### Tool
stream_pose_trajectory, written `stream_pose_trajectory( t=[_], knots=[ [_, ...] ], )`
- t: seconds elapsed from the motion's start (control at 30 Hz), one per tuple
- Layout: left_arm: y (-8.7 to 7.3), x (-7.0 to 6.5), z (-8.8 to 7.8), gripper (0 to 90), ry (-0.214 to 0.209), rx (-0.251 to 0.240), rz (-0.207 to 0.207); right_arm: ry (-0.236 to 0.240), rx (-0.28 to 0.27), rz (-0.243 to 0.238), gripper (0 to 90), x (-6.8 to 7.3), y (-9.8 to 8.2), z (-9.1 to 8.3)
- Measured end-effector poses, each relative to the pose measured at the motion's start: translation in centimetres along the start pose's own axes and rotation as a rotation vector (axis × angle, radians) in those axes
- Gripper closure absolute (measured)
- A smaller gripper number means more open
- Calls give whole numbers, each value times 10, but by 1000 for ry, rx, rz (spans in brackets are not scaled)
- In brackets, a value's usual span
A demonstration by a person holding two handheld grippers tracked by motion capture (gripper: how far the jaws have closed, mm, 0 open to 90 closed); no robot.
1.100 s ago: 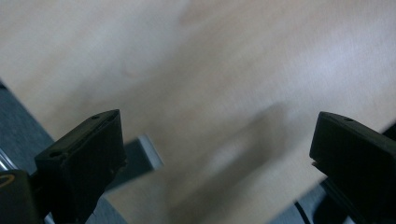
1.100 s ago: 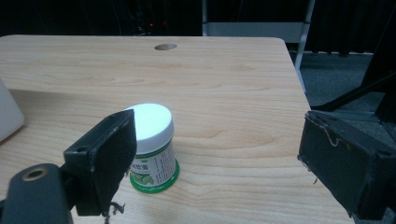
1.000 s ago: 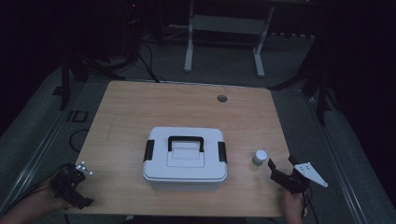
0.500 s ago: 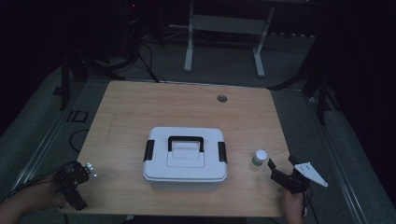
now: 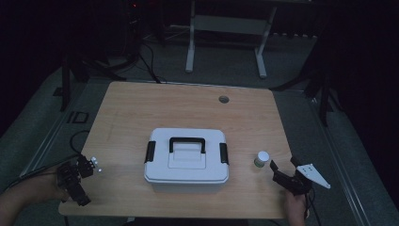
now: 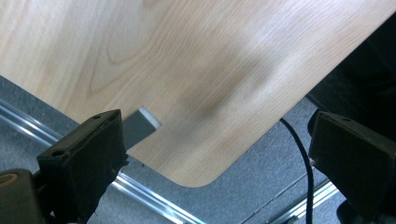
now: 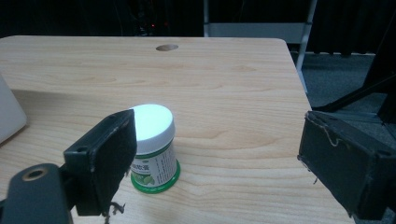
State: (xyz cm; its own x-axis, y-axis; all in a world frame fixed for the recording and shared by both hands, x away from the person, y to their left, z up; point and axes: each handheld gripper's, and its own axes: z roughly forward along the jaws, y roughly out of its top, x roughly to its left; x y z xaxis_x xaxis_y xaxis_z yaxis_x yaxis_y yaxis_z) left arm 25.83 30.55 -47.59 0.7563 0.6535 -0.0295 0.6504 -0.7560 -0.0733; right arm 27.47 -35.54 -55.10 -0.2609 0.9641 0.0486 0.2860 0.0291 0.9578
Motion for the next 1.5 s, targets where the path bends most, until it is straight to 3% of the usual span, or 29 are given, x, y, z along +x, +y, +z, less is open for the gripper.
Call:
stream_pose_trajectory(
  t=[0.3, 0.67, 1.0, 1.17, 1.2, 1.33, 1.4, 1.43, 1.5],
  knots=[
    [10, -1, -22, 35, -10, -47, 33, 8, 0, 12, 110, 0, 0, 0],
    [34, -11, -57, 35, 0, -88, 127, 21, 3, 13, 110, 0, 0, 0],
    [62, -21, -81, 35, 48, -79, 198, 30, 8, 27, 110, -1, 0, 1],
    [74, -25, -87, 36, 36, -80, 235, 28, 15, 29, 110, -1, 0, 1],
    [78, -26, -90, 36, 16, -88, 245, 28, 16, 31, 110, -1, 0, 1],
    [88, -28, -98, 36, 28, -82, 259, 32, 13, 34, 110, -2, 0, 1],
    [93, -29, -101, 36, 9, -80, 267, 33, 15, 35, 110, -2, 0, 1],
    [97, -30, -103, 36, 30, -68, 278, 33, 17, 37, 110, -2, 0, 1],
    [103, -32, -107, 35, 29, -59, 289, 33, 16, 38, 110, -2, 0, 1]
  ],
)
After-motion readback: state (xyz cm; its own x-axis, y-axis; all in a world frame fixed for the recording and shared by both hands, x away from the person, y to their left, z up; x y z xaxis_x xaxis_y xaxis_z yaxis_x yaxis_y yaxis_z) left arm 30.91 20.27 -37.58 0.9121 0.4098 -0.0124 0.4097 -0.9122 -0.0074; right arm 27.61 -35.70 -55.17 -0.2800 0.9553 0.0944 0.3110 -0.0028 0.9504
